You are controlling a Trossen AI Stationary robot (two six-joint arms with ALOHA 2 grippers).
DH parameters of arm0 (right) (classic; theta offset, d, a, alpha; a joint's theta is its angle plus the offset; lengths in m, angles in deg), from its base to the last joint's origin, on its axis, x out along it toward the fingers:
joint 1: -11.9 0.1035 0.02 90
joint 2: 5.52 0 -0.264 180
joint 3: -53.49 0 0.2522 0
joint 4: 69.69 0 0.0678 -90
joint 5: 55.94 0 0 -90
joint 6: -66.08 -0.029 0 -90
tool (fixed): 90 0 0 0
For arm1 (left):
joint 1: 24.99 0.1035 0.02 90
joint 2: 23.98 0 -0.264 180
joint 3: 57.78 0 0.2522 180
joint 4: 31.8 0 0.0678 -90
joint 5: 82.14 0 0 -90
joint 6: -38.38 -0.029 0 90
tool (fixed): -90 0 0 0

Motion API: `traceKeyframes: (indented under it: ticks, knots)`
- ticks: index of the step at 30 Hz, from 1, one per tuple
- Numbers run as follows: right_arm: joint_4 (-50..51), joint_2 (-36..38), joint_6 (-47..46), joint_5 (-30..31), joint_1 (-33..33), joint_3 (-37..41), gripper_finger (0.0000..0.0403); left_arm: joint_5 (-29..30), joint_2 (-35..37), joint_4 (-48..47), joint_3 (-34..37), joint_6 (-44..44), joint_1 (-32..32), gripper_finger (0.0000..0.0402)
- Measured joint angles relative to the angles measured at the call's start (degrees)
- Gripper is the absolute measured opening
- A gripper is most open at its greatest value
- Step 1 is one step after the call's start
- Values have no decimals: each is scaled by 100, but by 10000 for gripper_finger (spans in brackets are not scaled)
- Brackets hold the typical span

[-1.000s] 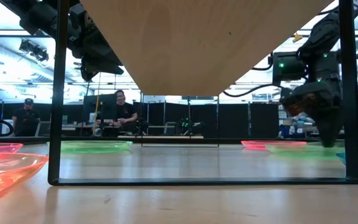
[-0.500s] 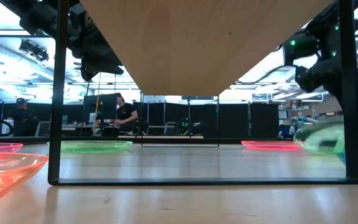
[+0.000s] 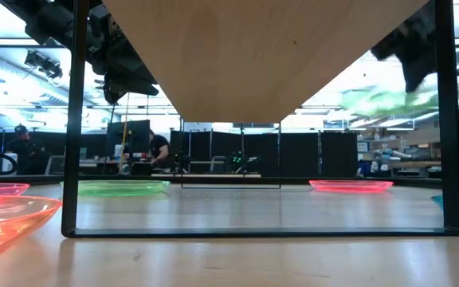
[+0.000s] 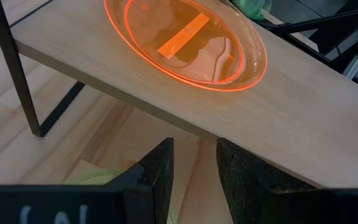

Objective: Place and stack plates onto a shelf
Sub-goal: Put the right green plate on the shelf

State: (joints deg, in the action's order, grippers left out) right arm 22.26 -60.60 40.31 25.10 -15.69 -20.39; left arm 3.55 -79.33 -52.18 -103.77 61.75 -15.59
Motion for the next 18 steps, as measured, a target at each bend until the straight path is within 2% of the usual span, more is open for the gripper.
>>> traceKeyframes:
  ticks: [8, 18]
  knots:
    - [-64, 1, -72, -143, 65, -1283, 5, 0, 0, 1, 0, 0, 0, 128]
    - [-1007, -318, -661, -262, 845, -1368, 5, 0, 0, 0, 0, 0, 0, 128]
